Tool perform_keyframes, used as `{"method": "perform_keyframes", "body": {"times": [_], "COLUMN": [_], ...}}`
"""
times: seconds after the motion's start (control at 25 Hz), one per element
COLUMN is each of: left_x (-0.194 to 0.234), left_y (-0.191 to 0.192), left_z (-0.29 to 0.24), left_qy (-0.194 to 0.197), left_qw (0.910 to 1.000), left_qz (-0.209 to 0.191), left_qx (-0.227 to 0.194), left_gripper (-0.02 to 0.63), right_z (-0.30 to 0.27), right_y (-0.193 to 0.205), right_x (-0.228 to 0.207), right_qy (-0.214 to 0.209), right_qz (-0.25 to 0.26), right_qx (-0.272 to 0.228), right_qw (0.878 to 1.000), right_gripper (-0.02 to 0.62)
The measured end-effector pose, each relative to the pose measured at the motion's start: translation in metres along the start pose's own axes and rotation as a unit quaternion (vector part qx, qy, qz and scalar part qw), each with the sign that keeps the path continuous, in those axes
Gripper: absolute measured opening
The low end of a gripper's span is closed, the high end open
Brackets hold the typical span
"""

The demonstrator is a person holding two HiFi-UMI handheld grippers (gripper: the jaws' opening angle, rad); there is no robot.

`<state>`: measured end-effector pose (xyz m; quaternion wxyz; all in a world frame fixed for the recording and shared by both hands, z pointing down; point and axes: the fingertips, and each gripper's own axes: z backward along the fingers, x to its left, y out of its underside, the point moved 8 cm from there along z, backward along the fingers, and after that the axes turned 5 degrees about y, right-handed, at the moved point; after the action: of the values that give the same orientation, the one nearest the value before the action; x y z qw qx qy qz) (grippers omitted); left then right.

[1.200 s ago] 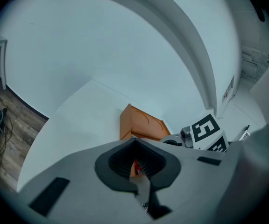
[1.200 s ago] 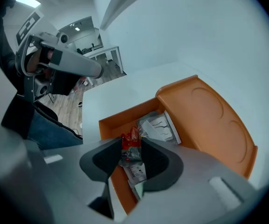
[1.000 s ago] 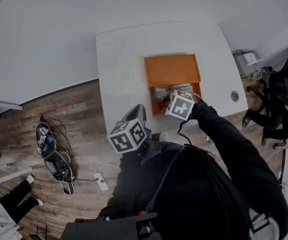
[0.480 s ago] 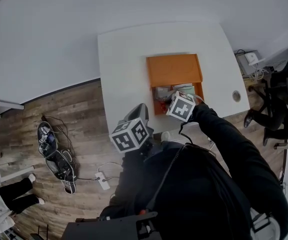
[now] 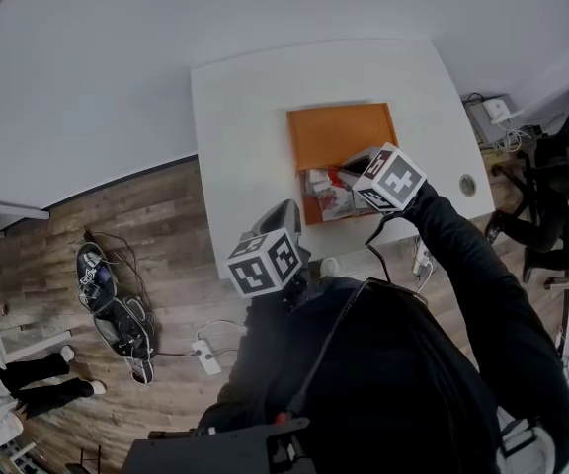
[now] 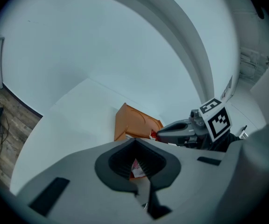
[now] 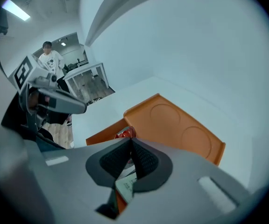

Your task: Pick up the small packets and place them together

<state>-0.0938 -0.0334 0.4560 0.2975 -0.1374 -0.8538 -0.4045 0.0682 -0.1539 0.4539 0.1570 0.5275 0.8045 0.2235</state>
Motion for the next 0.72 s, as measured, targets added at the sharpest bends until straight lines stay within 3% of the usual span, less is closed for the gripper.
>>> {"method": "perform_keyframes", "body": {"times": [0.32, 0.72], "left_x": [-0.013, -0.003], "left_y": [0.003, 0.002], "left_z": [0.001, 0.014], "left_qy": [0.01, -0.004], "left_qw": [0.9999, 1.0], "left_qz": [-0.013, -0.002], "left_qx": [0.004, -0.004], "left_gripper": [-0.002, -0.002], "right_z": [-0.001, -0.03], "right_y": [-0.057, -0.073], "right_x": [-0.033, -0.035], "right_qy": [0.045, 0.035], "right_qz": [-0.014, 0.002], "right_qx": [-0.034, 0.011], "right_qw": [0.998, 0.999], "right_gripper": [0.011, 0.011]}}
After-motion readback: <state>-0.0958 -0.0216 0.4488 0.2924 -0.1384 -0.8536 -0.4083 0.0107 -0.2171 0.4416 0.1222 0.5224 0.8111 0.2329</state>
